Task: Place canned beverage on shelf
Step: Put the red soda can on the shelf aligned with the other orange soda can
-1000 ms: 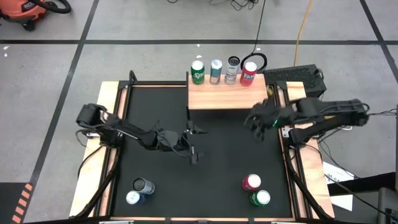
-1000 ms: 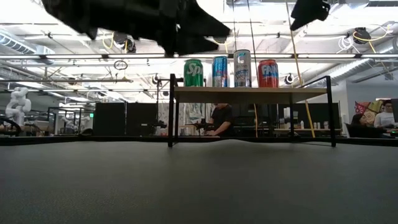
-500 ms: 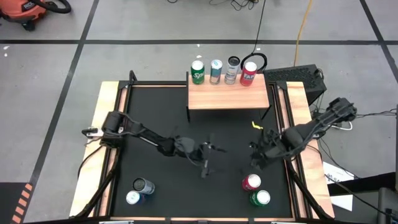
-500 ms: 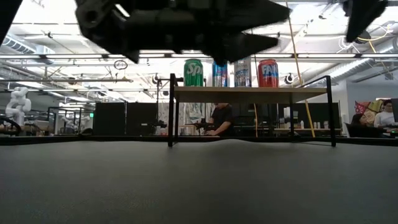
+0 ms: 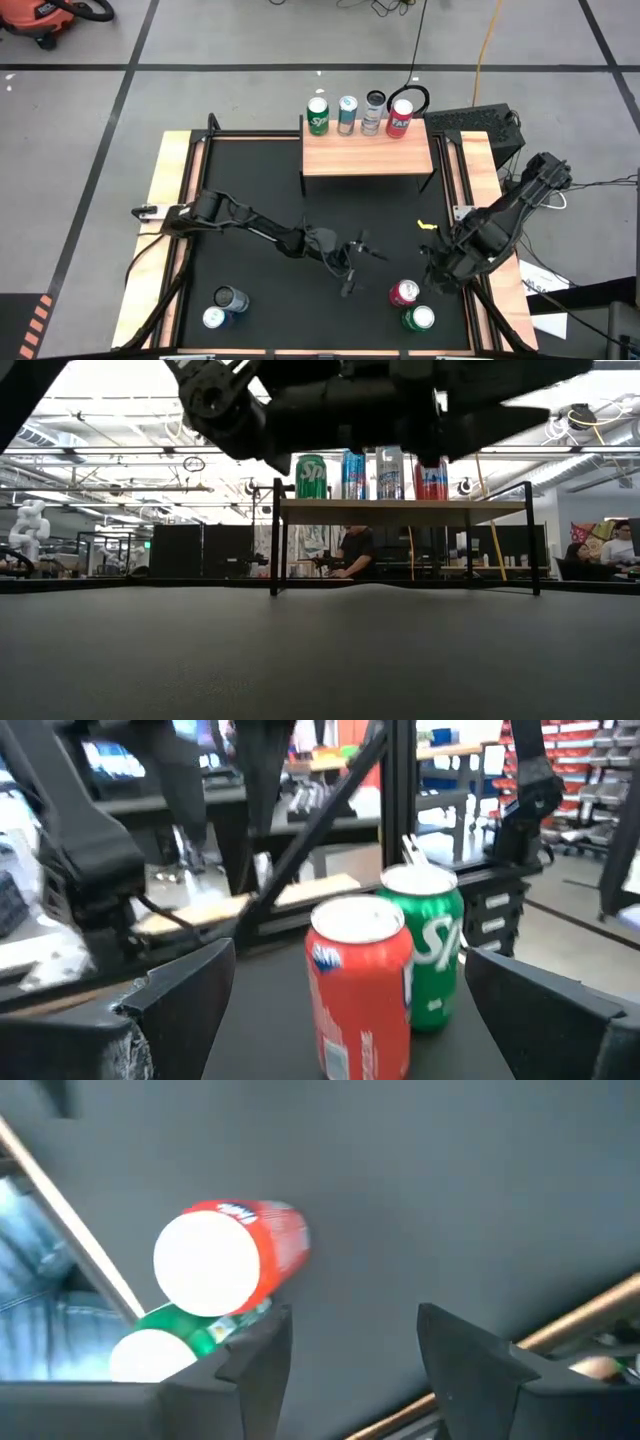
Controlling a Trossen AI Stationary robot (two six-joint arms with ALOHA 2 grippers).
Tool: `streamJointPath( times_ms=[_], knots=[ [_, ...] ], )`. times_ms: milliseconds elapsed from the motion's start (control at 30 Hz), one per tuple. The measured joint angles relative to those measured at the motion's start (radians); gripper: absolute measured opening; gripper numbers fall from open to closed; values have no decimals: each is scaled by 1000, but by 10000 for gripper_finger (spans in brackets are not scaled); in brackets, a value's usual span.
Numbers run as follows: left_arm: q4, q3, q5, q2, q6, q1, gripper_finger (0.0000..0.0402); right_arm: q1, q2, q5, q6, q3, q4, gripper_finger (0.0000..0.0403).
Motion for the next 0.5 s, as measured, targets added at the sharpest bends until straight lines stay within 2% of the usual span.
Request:
streamJointPath(
  times_ms=[133,300,500],
  knots=[
    [-1,36,4,40,-2,-5,396,26,11,0,6,0,40,203],
    [-6,50,-19,68,-1,-21,396,73,86,-15,-8,0,42,203],
    [-24,52,-45,64,0,-28,396,104,186,-28,-130,0,117,203]
  ],
)
